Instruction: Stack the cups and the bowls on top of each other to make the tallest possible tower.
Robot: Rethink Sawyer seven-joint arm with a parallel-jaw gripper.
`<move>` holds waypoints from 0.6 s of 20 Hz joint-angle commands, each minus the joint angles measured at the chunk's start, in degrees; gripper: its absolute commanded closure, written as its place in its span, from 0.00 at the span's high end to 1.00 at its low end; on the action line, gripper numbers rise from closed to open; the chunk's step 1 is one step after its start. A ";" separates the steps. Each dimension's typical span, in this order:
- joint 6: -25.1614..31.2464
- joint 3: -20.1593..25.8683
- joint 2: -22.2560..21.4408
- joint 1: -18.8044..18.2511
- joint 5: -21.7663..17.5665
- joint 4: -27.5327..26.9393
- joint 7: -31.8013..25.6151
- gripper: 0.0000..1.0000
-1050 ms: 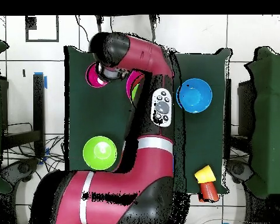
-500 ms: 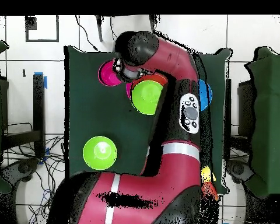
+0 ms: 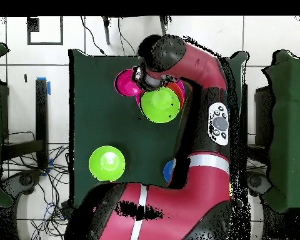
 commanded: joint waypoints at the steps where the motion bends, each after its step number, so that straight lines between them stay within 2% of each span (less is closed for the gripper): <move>1: 11.09 7.19 -3.32 -1.41 -4.74 8.74 -13.43 0.00; 4: 12.02 7.83 -4.68 -2.16 -5.01 10.59 -13.26 0.00; 12: 12.45 9.40 -4.05 -3.39 -7.42 10.65 -14.61 0.00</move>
